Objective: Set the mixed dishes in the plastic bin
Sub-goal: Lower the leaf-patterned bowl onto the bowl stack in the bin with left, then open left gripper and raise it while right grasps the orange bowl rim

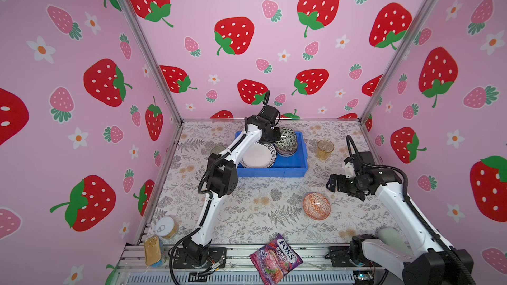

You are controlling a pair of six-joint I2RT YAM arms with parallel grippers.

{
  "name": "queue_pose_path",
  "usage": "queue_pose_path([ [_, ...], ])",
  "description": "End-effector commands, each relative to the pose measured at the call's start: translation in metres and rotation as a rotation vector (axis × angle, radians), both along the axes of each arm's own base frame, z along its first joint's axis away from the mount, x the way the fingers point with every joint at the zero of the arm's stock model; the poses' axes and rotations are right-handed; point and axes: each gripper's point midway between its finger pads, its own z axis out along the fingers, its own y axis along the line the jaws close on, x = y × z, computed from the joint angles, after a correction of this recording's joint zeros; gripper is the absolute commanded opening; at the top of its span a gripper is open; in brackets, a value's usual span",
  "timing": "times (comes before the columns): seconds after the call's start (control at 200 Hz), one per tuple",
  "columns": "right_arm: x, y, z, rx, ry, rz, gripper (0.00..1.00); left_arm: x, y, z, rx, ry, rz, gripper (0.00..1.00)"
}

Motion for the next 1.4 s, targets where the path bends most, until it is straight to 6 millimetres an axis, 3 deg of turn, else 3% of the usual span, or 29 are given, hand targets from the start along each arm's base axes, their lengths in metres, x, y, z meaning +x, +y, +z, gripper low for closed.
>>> queue_pose_path([
  [0.0,-0.004,-0.002,-0.005,0.0,0.011,0.015,0.99,0.004,-0.01,0.008,-0.055,-0.005,-0.009,0.0],
  [0.425,-0.005,-0.005,-0.008,0.003,0.016,0.011,0.99,0.007,-0.016,0.002,-0.087,0.01,-0.004,0.05],
  [0.515,-0.005,-0.005,-0.008,0.004,0.015,0.012,0.99,0.008,-0.019,0.002,-0.104,0.012,-0.004,0.17],
  [0.955,-0.005,-0.005,-0.008,0.015,0.014,0.009,0.99,0.004,-0.022,0.001,-0.124,0.033,-0.008,0.42],
  [1.151,-0.005,0.0,-0.007,0.041,0.014,0.013,0.99,0.001,-0.02,0.02,-0.138,0.005,-0.013,0.59],
  [1.396,-0.01,0.009,-0.013,0.098,0.027,0.021,0.95,-0.01,-0.015,0.065,-0.17,-0.052,-0.023,0.81],
])
